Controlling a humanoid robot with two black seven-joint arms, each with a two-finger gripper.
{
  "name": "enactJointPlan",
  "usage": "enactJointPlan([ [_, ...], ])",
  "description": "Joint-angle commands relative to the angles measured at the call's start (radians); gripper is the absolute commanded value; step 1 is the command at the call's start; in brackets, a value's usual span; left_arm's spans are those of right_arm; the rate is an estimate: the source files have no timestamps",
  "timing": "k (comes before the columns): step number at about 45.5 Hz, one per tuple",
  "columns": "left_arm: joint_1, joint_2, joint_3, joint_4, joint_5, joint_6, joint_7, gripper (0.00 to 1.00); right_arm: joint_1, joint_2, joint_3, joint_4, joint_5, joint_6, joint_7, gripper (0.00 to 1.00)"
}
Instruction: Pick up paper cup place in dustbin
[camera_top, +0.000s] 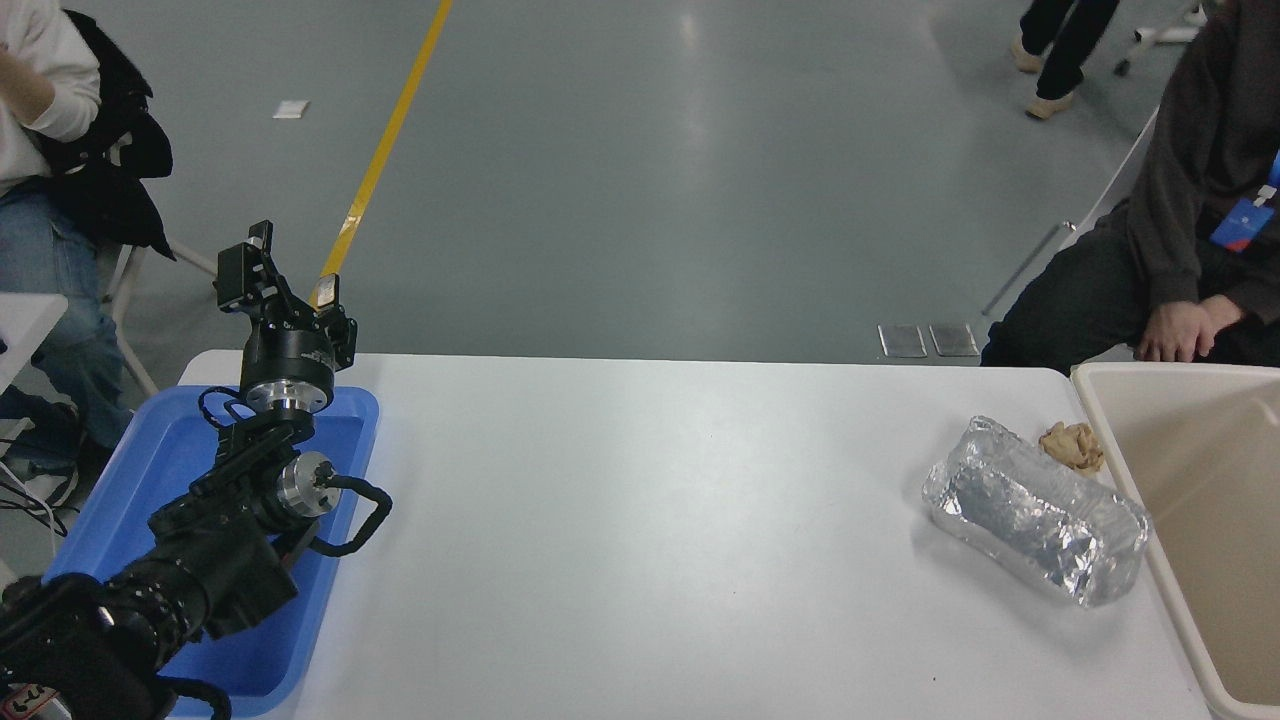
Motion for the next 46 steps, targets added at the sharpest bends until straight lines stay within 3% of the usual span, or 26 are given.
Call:
enactJointPlan([
  [1, 0.000, 0.000, 0.001, 0.000, 0.000, 0.000, 0.000, 1.00, -0.372, 0.198, 0.202, -0.216, 0.113, -0.190, -0.001, 0.00],
  [10, 0.000, 0.002, 0.001, 0.000, 0.000, 0.000, 0.000, 1.00, -0.486, 0.318, 0.333, -0.339, 0.113, -0.248, -0.001, 0.00],
  [25, 0.000, 0.002, 0.001, 0.000, -0.002, 0.000, -0.001, 1.00, -0.498, 0.332, 0.353, -0.354, 0.113, -0.265, -0.003, 0.00],
  [26, 0.000, 0.002, 0.001, 0.000, 0.000, 0.000, 0.000, 1.00, -0.498, 0.333, 0.356, -0.357, 0.113, -0.265, -0.003, 0.04],
  [27, 0.000, 0.002, 0.001, 0.000, 0.000, 0.000, 0.000, 1.00, -0.498, 0.335, 0.360, -0.357, 0.113, -0.265, -0.003, 0.19],
  [29, 0.000, 0.002, 0.001, 0.000, 0.000, 0.000, 0.000, 1.00, -0.498, 0.335, 0.368, -0.359, 0.113, -0.263, -0.003, 0.78],
  [30, 0.000, 0.002, 0.001, 0.000, 0.000, 0.000, 0.000, 1.00, -0.498, 0.335, 0.376, -0.359, 0.114, -0.263, -0.003, 1.00],
  [46, 0.000, 0.002, 0.001, 0.000, 0.000, 0.000, 0.000, 1.00, -0.492, 0.321, 0.414, -0.354, 0.111, -0.245, -0.003, 1.00],
])
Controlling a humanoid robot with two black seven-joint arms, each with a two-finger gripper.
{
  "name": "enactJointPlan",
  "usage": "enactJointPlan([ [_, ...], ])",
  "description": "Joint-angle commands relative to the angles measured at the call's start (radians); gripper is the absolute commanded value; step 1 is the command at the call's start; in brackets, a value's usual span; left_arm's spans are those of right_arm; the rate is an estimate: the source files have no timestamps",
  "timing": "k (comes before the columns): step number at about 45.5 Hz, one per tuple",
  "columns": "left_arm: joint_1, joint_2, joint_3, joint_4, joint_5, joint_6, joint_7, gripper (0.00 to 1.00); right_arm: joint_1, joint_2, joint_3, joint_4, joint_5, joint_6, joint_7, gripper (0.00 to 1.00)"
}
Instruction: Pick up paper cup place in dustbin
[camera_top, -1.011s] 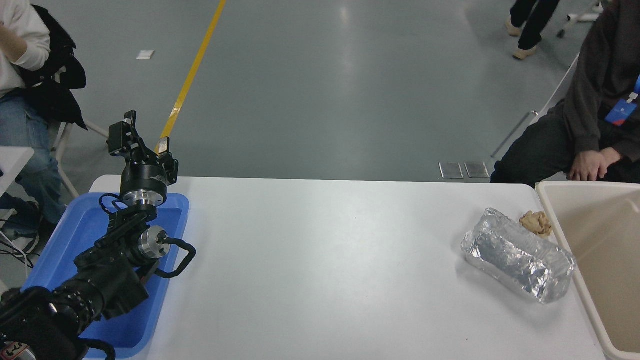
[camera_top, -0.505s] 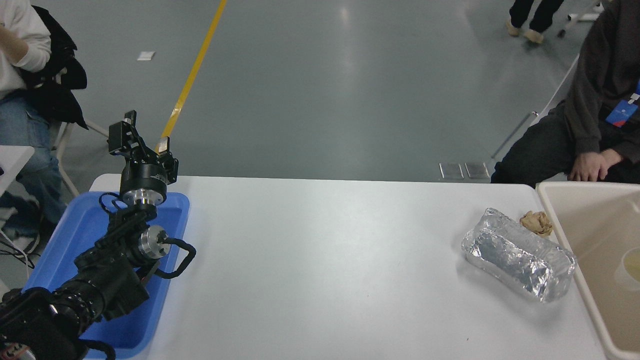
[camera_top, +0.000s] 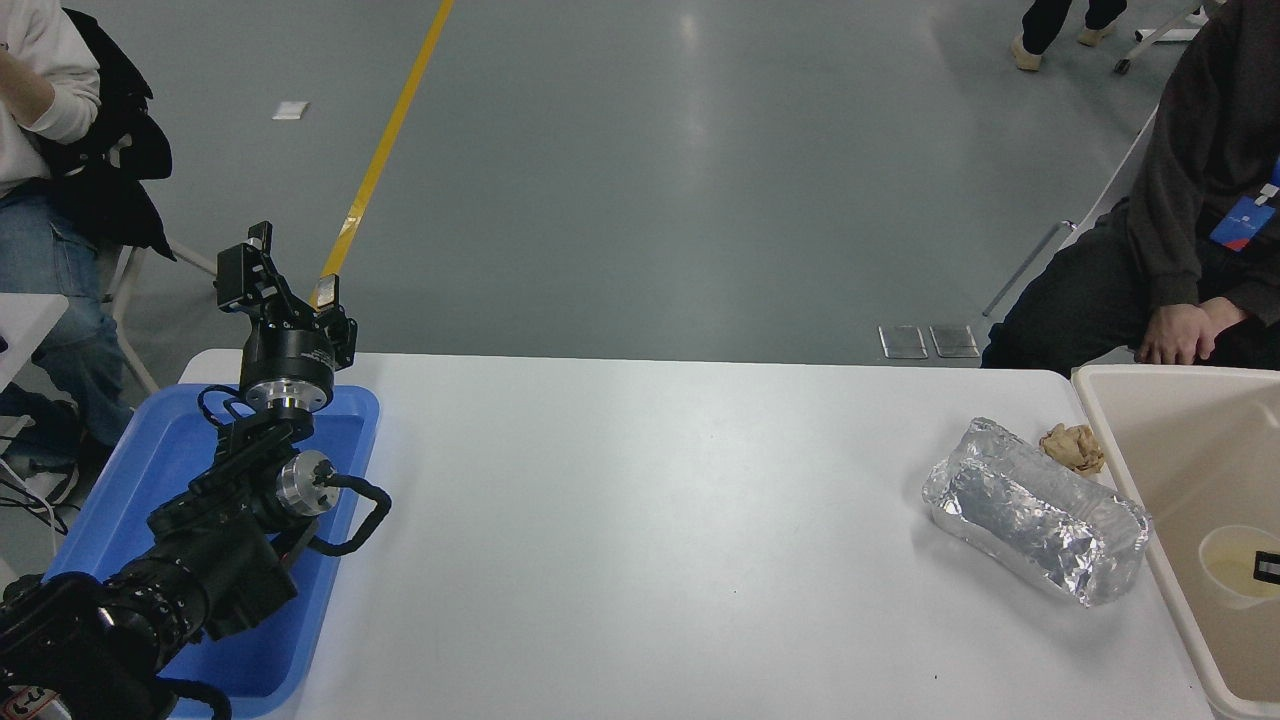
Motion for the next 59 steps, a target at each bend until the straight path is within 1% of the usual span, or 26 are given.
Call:
enactJointPlan([
  [1, 0.000, 0.000, 0.000, 0.000, 0.000, 0.000, 0.000, 1.00, 0.002, -0.004, 0.021, -0.001, -0.001, 0.004, 0.000, 1.00],
  [5, 0.000, 0.000, 0.000, 0.000, 0.000, 0.000, 0.000, 1.00, 0.009, -0.028, 0.021, 0.011, -0.004, 0.007, 0.001, 1.00],
  [9, 0.000, 0.000, -0.002, 0.000, 0.000, 0.000, 0.000, 1.00, 0.044, -0.077, 0.008, 0.056, -0.001, 0.019, 0.001, 1.00],
  [14, -0.002, -0.002, 0.000, 0.000, 0.000, 0.000, 0.000, 1.00, 0.191, -0.191, -0.067, 0.226, 0.001, 0.121, 0.000, 1.00],
  [16, -0.002, -0.002, 0.002, 0.000, 0.000, 0.000, 0.000, 1.00, 0.275, -0.234, -0.148, 0.298, 0.004, 0.156, 0.000, 1.00],
  [19, -0.002, -0.002, 0.002, 0.000, 0.000, 0.000, 0.000, 1.00, 0.428, -0.277, -0.329, 0.407, 0.008, 0.168, 0.003, 1.00],
  [23, -0.002, -0.002, 0.002, 0.000, 0.000, 0.000, 0.000, 1.00, 0.684, -0.297, -0.607, 0.528, 0.045, 0.177, 0.011, 1.00],
  [28, -0.002, -0.002, 0.002, 0.000, 0.000, 0.000, 0.000, 1.00, 0.981, -0.277, -0.940, 0.675, 0.119, 0.216, 0.049, 1.00],
  [32, -0.002, -0.002, 0.002, 0.000, 0.000, 0.000, 0.000, 1.00, 1.160, -0.235, -1.060, 0.766, 0.168, 0.289, 0.055, 1.00],
  [35, -0.002, -0.002, 0.002, 0.000, 0.000, 0.000, 0.002, 1.00, 1.229, -0.211, -1.066, 0.791, 0.194, 0.389, 0.055, 1.00],
  [36, 0.000, -0.002, 0.002, 0.000, 0.000, 0.000, 0.000, 1.00, 1.266, -0.199, -1.054, 0.795, 0.208, 0.485, 0.055, 1.00],
  [37, 0.000, -0.002, 0.003, 0.000, 0.000, 0.000, 0.000, 1.00, 1.289, -0.195, -1.039, 0.797, 0.212, 0.528, 0.055, 1.00],
  [39, -0.002, -0.002, 0.003, 0.000, 0.000, 0.000, 0.000, 1.00, 1.323, -0.198, -0.999, 0.800, 0.217, 0.599, 0.055, 1.00],
  [41, 0.000, -0.002, 0.002, 0.000, 0.000, 0.000, 0.000, 1.00, 1.345, -0.186, -0.983, 0.801, 0.222, 0.636, 0.054, 1.00],
  [45, 0.000, -0.002, 0.002, 0.000, 0.000, 0.000, 0.000, 1.00, 1.368, -0.131, -0.977, 0.808, 0.229, 0.653, 0.054, 1.00],
  [48, 0.000, -0.002, 0.002, 0.000, 0.000, 0.000, 0.000, 1.00, 1.403, -0.088, -0.982, 0.832, 0.260, 0.658, 0.049, 1.00],
  [59, 0.000, -0.002, 0.002, 0.000, 0.000, 0.000, 0.000, 1.00, 1.487, 0.067, -0.988, 0.975, 0.335, 0.711, 0.041, 1.00],
])
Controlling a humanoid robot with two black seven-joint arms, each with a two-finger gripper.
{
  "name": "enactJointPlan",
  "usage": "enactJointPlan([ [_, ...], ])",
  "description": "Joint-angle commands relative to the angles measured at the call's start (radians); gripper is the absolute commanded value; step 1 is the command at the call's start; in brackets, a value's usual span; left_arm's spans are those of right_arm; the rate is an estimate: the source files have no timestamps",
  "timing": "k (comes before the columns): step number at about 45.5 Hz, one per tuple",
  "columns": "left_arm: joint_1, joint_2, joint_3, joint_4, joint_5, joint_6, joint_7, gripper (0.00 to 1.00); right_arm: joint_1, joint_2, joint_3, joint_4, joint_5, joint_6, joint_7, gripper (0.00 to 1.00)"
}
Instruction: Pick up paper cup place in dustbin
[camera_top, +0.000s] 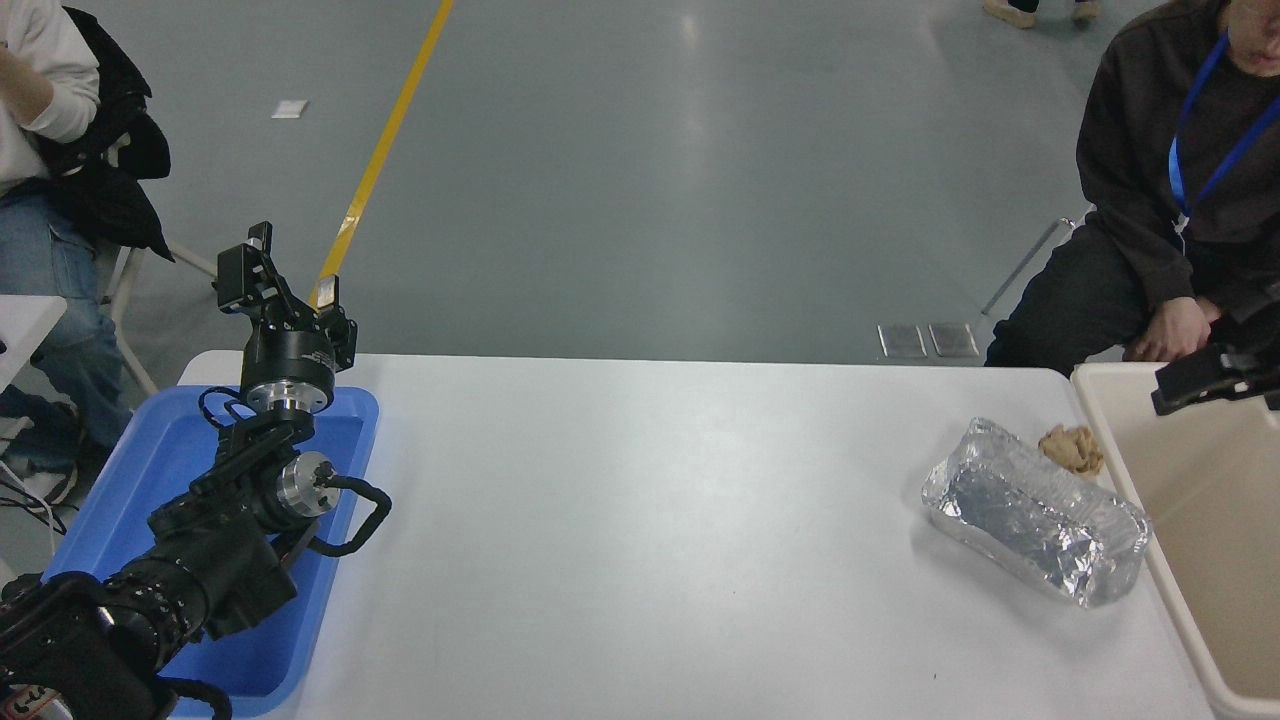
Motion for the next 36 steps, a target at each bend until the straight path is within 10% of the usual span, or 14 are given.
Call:
enactJointPlan([
  [1, 0.000, 0.000, 0.000, 0.000, 0.000, 0.000, 0.000, 1.00, 0.119, 0.156, -0.022, 0.128, 0.078, 0.081, -0.004, 1.00],
  [36, 0.002, 0.001, 0.002, 0.000, -0.001, 0.000, 0.000, 1.00, 0.306, 0.625, -0.252, 0.126, 0.513, 0.081, -0.004, 1.00],
])
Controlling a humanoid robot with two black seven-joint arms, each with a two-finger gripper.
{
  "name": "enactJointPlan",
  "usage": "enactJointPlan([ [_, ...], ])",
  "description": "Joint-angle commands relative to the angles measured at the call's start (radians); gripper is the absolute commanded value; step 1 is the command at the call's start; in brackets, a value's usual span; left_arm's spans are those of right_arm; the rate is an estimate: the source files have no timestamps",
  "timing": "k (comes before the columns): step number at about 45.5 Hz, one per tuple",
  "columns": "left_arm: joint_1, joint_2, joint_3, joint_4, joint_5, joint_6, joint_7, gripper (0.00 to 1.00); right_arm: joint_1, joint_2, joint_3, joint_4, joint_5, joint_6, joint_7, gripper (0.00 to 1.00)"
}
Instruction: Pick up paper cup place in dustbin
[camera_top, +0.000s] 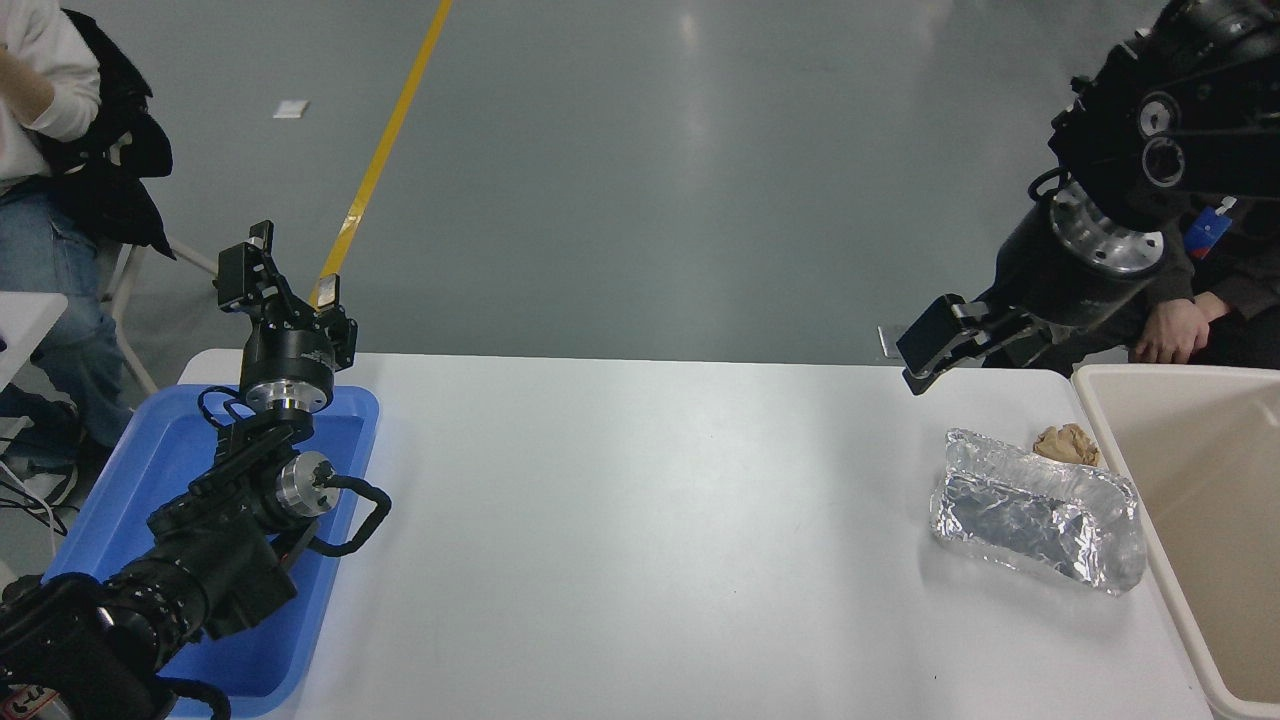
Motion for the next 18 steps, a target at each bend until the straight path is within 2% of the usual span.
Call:
enactJointPlan([
  [1, 0.000, 0.000, 0.001, 0.000, -0.001, 0.000, 0.000, 1.00, 0.034, 0.089, -0.124, -0.004, 0.080, 0.002, 0.000, 1.00],
  [5, 0.000, 0.000, 0.001, 0.000, -0.001, 0.000, 0.000, 1.00, 0.036, 0.066, -0.181, -0.004, 0.079, 0.002, 0.000, 1.00],
  [12, 0.000, 0.000, 0.001, 0.000, -0.001, 0.000, 0.000, 1.00, 0.034, -0.048, -0.208, -0.004, 0.056, 0.002, 0.000, 1.00],
  [18, 0.000, 0.000, 0.001, 0.000, -0.001, 0.000, 0.000, 1.00, 0.033, -0.082, -0.221, -0.006, 0.056, 0.002, 0.000, 1.00],
])
